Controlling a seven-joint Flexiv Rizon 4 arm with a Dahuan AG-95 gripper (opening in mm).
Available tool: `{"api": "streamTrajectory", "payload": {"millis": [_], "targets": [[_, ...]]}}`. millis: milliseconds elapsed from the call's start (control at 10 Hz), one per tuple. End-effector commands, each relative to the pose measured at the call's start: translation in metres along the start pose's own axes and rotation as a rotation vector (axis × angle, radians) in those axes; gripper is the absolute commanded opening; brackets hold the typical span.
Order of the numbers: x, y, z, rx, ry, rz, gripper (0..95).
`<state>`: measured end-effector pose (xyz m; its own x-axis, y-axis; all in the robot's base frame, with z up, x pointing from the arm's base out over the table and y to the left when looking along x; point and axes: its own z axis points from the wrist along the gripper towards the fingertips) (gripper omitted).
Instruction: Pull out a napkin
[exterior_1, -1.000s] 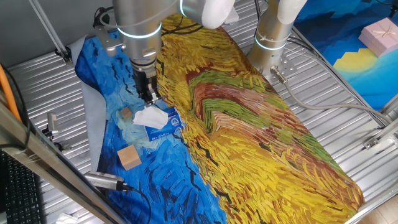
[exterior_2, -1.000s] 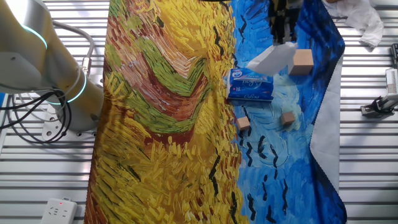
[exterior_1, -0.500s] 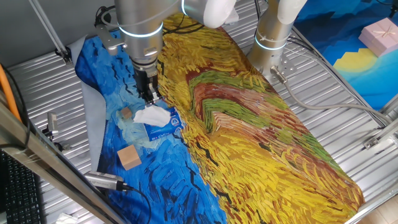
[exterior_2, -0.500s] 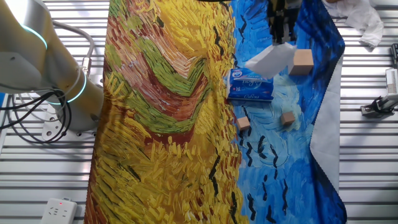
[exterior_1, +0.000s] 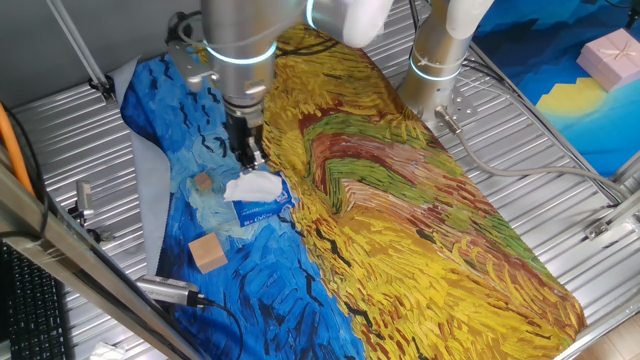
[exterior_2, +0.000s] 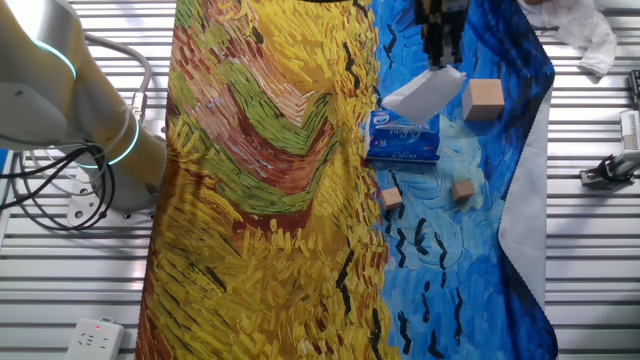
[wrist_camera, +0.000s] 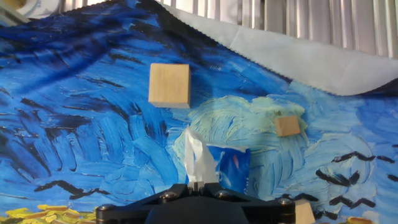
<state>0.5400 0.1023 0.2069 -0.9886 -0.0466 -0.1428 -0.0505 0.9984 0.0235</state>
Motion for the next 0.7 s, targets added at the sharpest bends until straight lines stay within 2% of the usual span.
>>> {"api": "streamTrajectory", "payload": {"millis": [100, 400, 700], "targets": [[0.001, 0.003, 0.001, -0.003, 0.0, 0.009, 0.0], [0.003, 0.009, 0.001, -0.012, -0.005, 0.021, 0.0], [-0.011, 0.018, -0.015, -0.015, 0.015, 0.029, 0.0]]}}
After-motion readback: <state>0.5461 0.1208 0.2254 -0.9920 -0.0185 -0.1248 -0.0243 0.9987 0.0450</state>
